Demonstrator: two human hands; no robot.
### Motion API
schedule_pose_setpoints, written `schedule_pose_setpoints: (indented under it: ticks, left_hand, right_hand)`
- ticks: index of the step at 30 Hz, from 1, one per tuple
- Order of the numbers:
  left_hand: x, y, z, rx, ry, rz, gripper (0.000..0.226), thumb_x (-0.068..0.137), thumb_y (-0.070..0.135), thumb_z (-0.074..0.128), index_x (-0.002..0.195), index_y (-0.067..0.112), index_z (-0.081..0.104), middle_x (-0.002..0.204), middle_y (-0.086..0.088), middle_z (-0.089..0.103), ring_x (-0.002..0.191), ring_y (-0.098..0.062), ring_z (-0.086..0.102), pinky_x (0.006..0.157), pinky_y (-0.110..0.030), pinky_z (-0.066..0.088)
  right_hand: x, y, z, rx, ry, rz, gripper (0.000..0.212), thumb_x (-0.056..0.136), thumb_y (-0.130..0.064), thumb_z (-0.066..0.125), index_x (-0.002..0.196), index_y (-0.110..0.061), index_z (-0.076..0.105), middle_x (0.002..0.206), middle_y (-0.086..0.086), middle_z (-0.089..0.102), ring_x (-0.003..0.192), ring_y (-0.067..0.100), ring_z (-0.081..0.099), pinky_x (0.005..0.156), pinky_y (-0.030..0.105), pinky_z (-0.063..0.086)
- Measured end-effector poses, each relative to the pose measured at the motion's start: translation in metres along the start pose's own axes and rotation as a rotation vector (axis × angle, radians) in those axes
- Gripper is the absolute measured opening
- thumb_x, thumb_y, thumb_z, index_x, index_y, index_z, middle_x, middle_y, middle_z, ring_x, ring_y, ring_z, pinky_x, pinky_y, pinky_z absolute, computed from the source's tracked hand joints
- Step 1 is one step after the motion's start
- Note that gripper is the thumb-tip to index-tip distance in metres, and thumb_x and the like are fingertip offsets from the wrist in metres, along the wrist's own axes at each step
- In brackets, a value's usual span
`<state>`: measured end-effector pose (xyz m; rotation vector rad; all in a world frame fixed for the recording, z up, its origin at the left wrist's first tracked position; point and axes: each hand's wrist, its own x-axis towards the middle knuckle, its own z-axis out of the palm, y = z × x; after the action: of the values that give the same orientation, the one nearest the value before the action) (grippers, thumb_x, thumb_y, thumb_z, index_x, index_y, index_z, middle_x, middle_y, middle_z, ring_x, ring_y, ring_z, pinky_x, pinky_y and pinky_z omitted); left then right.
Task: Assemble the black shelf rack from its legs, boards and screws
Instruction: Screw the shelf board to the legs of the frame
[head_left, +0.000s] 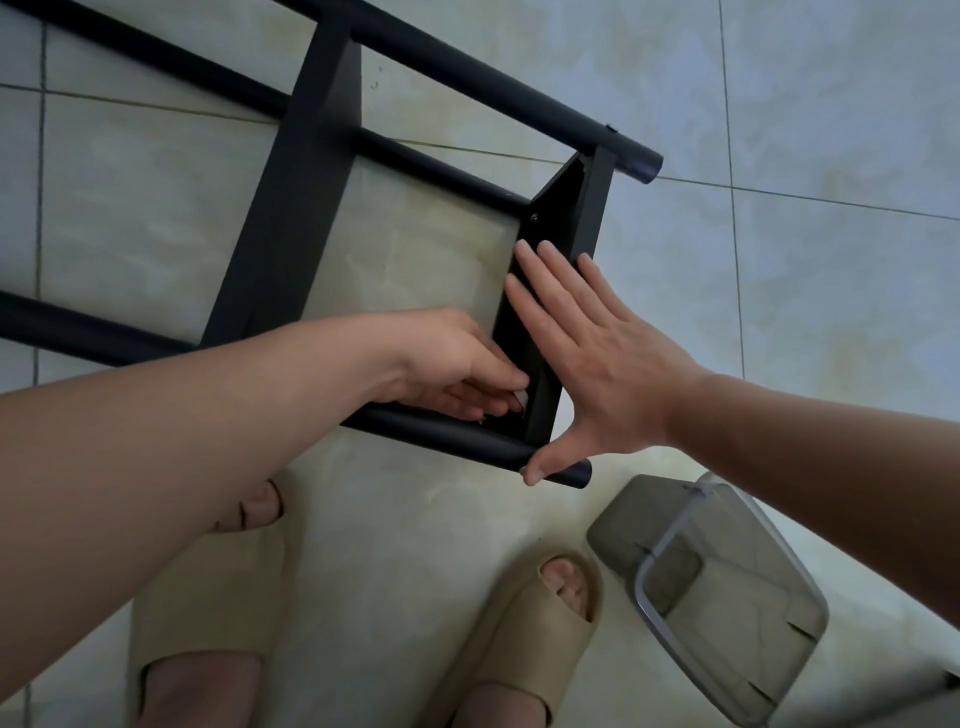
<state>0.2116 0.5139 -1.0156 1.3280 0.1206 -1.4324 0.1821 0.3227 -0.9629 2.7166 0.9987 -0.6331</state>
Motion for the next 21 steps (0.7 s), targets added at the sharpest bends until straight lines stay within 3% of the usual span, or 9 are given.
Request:
schedule_pose_setpoints:
  ticks: [5,10,18,21]
  left_hand:
    - [-0.002,0.000,-0.006,-0.118,-0.088,-0.023,0.011,0.096,0.009,0.062,0.095,0.008,0.072,0.089,-0.005,0.076,0.075,-0.009,0.072,0.068,-0.022,0.059]
    - [-0.001,0.003,0.000,-0.140,-0.033,-0.037,0.008,0.098,0.013,0.060,0.098,0.009,0.068,0.080,-0.002,0.075,0.074,-0.010,0.072,0.065,-0.023,0.058]
    - [-0.001,0.004,0.007,0.043,0.100,0.051,0.008,0.096,0.013,0.062,0.092,0.010,0.068,0.073,-0.003,0.074,0.070,-0.015,0.068,0.088,-0.038,0.057]
    - [-0.001,0.003,0.009,0.092,0.088,0.082,0.009,0.096,0.015,0.063,0.090,0.009,0.068,0.075,-0.005,0.074,0.070,-0.013,0.069,0.083,-0.036,0.059]
  right_hand:
    - [0.001,-0.001,-0.002,0.013,-0.037,0.015,0.153,0.055,-0.107,0.029,0.160,0.001,0.004,0.168,0.021,-0.009,0.155,0.035,-0.013,0.127,0.051,-0.002]
    - [0.001,0.000,-0.002,0.026,-0.042,0.016,0.152,0.055,-0.107,0.031,0.160,0.000,0.007,0.168,0.020,-0.006,0.155,0.035,-0.012,0.126,0.053,-0.002]
    - [0.002,-0.001,-0.003,0.029,-0.053,0.016,0.151,0.056,-0.107,0.031,0.161,-0.001,0.008,0.168,0.019,-0.005,0.156,0.034,-0.011,0.126,0.052,-0.004]
    - [0.002,-0.001,-0.003,0.030,-0.055,0.017,0.151,0.056,-0.107,0.031,0.161,-0.001,0.007,0.168,0.019,-0.006,0.155,0.034,-0.012,0.126,0.052,-0.005]
